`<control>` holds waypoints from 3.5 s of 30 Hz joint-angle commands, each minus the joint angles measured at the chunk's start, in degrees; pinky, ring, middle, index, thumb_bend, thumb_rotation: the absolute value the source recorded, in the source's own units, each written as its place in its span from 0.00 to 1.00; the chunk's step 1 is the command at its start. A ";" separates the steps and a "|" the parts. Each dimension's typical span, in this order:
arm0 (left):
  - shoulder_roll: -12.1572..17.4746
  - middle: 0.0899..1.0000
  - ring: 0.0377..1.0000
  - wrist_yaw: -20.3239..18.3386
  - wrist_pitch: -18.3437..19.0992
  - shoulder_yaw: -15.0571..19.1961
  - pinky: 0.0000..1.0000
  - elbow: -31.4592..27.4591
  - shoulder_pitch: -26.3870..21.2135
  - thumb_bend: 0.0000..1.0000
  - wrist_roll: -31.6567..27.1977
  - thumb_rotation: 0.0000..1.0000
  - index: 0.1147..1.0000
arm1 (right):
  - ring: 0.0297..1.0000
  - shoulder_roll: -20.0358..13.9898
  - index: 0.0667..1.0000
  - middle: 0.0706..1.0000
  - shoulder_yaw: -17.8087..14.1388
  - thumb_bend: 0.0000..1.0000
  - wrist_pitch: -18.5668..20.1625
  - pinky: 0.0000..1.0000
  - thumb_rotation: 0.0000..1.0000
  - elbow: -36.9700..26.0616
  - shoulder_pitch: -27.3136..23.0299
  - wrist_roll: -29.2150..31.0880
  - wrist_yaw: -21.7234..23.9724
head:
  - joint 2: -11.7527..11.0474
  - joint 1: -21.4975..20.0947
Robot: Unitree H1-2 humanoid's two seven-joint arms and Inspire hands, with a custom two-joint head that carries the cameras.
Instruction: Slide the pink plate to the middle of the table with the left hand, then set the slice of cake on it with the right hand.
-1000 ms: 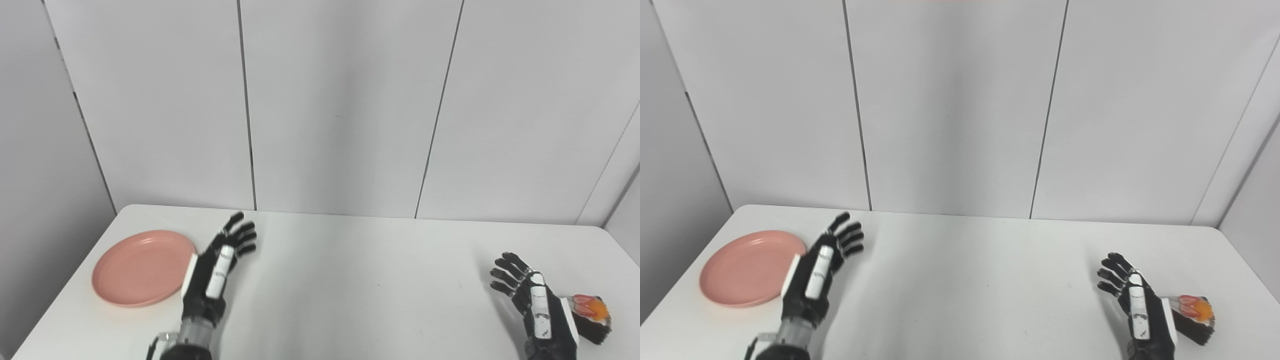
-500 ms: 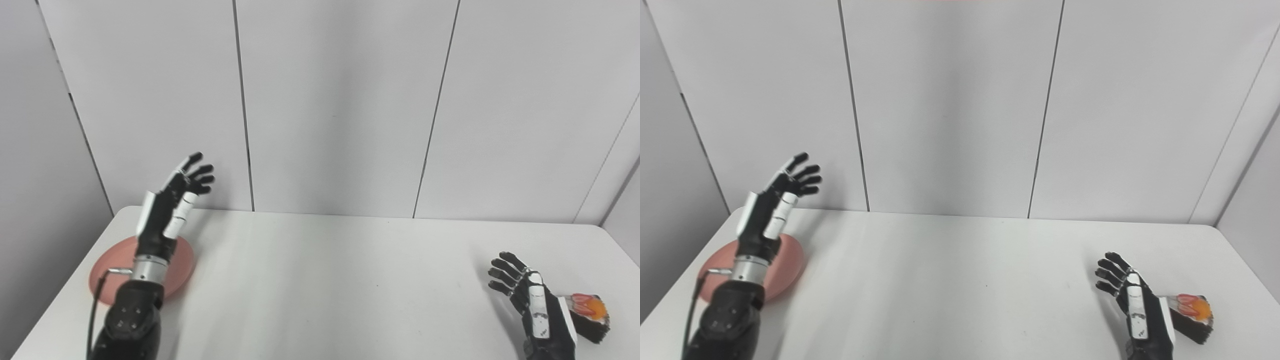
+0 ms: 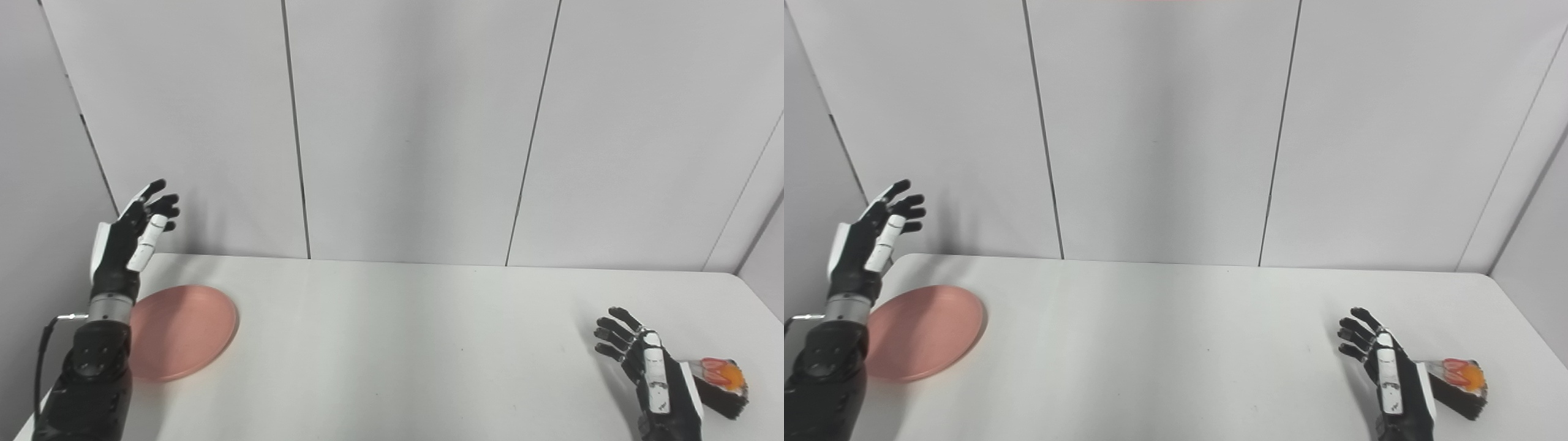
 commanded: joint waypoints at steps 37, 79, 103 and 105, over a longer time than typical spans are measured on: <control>2.87 0.76 0.74 -5.13 -1.00 6.07 0.62 27.27 -6.68 0.85 -12.51 0.80 0.80 | 0.73 4.16 0.77 0.72 1.96 0.83 4.08 0.71 1.00 0.67 7.87 0.70 0.31 | 1.73 -0.95; -9.69 0.83 0.78 -10.16 -0.75 0.54 0.67 15.26 -1.24 0.73 -12.69 0.84 0.87 | 0.73 4.59 0.77 0.72 2.63 0.85 6.70 0.70 1.00 -1.09 7.88 -1.54 -0.35 | 2.73 -2.48; -18.03 0.81 0.78 -8.63 7.79 -3.54 0.73 1.49 2.74 0.71 -11.20 0.85 0.86 | 0.73 4.64 0.78 0.72 3.84 0.83 9.48 0.70 1.00 -4.47 8.84 -3.52 -1.05 | 3.74 -3.82; -18.44 0.82 0.79 -8.92 8.51 -4.23 0.73 0.52 3.18 0.72 -11.03 0.86 0.86 | 0.73 4.71 0.78 0.72 4.09 0.83 9.77 0.70 1.00 -4.94 9.00 -3.86 -1.23 | 4.02 -4.31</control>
